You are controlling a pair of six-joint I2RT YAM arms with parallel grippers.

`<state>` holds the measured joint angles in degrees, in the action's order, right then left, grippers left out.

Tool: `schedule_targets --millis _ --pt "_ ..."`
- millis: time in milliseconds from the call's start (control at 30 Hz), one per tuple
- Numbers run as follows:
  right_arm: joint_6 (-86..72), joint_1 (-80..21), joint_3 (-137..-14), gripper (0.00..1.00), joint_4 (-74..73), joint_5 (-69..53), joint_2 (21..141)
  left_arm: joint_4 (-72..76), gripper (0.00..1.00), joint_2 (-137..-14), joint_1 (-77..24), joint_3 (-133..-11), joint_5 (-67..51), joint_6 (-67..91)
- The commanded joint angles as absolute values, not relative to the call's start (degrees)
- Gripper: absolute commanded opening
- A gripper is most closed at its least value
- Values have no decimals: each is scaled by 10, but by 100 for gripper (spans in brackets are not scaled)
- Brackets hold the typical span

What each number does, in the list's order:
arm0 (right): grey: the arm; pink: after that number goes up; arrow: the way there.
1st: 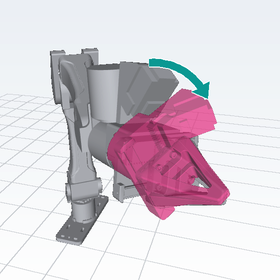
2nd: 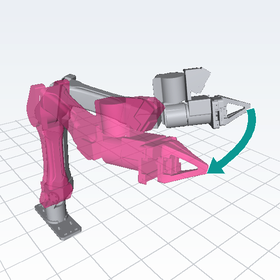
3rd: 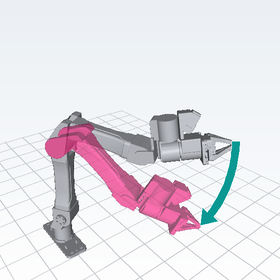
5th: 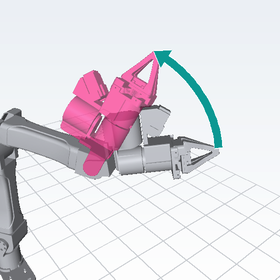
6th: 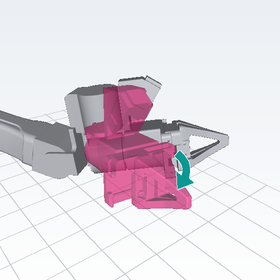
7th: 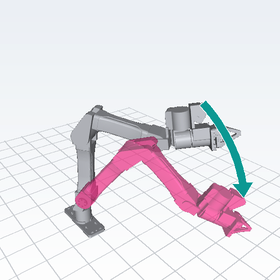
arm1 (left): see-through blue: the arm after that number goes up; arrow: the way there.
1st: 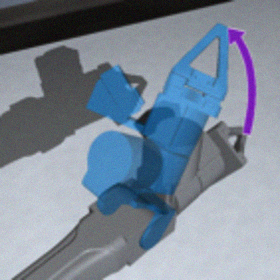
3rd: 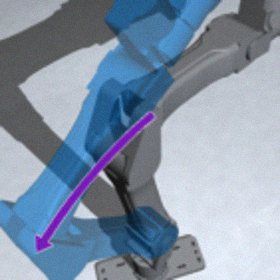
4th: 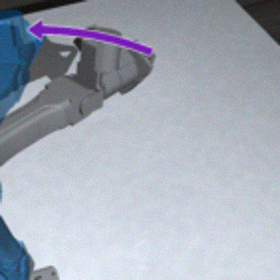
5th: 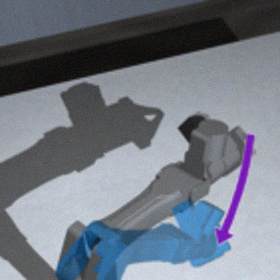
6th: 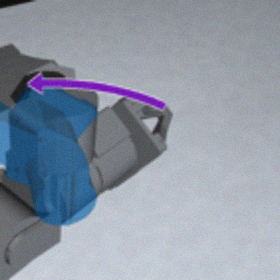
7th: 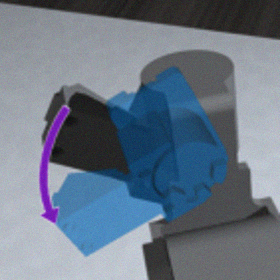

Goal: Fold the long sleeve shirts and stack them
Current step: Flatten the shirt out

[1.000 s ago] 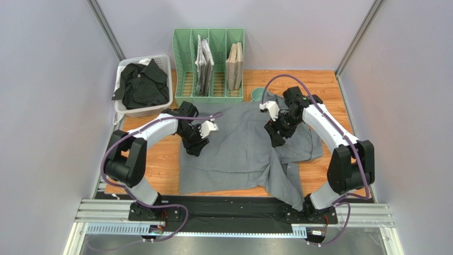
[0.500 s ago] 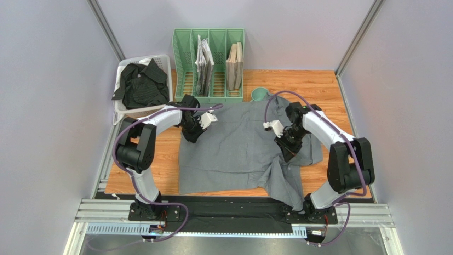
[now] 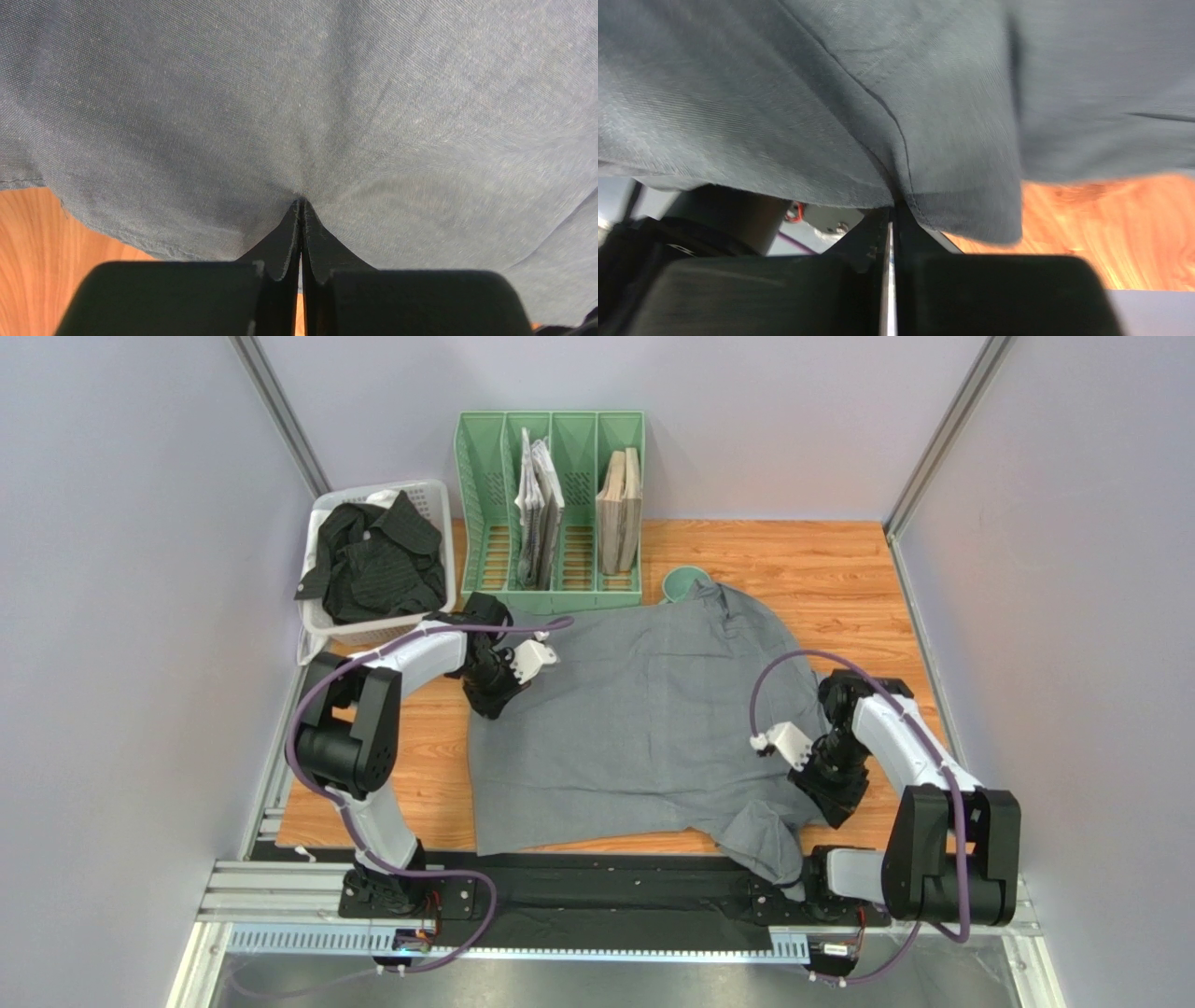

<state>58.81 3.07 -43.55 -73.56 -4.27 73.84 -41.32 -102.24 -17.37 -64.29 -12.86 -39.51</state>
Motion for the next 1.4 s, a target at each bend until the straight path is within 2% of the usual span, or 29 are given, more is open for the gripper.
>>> schedule_targets --millis 0,33,67,100,167,267,300,400,500,767,1033,1367 --pt "675 35 -422 13 -736 40 698 -460 0 -998 -157 -602 -108 -430" --pt "688 46 -438 21 -745 33 694 -465 0 -980 -157 -595 -114 -443" --pt "694 55 -466 40 -777 17 693 -471 0 -971 -157 -588 -119 -453" --pt "700 64 -526 48 -793 -27 703 -482 0 -961 -157 -574 -122 -459" --pt "688 76 -604 59 -840 -66 726 -506 0 -934 -157 -573 -131 -480" --pt "624 77 -741 62 -854 -155 795 -520 7 -892 -157 -597 -163 -480" --pt "603 76 -770 62 -847 -197 813 -521 13 -883 -157 -607 -172 -472" --pt "496 49 -818 58 -769 -213 878 -514 26 -870 -157 -643 -195 -439" --pt "434 8 -819 52 -693 -188 934 -505 32 -904 -157 -667 -199 -417" --pt "438 -25 -758 47 -616 -135 1005 -474 33 -960 -157 -662 -178 -404" --pt "500 -23 -591 47 -591 -63 984 -473 30 -983 -159 -630 -148 -432" --pt "573 -18 -490 47 -633 -15 910 -532 23 -930 -189 -552 -140 -499"
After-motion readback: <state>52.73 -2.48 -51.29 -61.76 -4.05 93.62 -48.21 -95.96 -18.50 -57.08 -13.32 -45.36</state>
